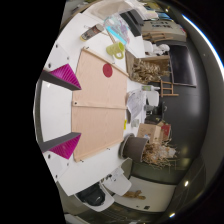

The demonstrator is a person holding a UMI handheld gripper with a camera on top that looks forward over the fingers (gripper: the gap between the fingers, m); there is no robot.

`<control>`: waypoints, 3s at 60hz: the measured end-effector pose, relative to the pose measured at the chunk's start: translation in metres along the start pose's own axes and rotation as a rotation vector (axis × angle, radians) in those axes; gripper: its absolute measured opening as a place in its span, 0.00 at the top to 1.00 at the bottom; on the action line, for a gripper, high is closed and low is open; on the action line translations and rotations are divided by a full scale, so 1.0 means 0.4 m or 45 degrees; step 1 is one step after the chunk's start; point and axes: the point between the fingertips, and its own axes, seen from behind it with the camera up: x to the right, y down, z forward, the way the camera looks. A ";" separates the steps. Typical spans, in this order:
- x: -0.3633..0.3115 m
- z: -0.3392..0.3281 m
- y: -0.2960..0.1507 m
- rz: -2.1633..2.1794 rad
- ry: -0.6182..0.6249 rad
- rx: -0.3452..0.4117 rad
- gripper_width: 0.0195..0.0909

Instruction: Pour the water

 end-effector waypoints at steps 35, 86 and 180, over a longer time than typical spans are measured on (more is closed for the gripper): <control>-0.740 0.001 0.060 -0.076 -0.347 0.095 0.06; -0.966 0.274 -0.073 0.003 -0.180 0.326 0.90; -0.666 0.557 -0.637 -1.279 0.490 0.502 0.90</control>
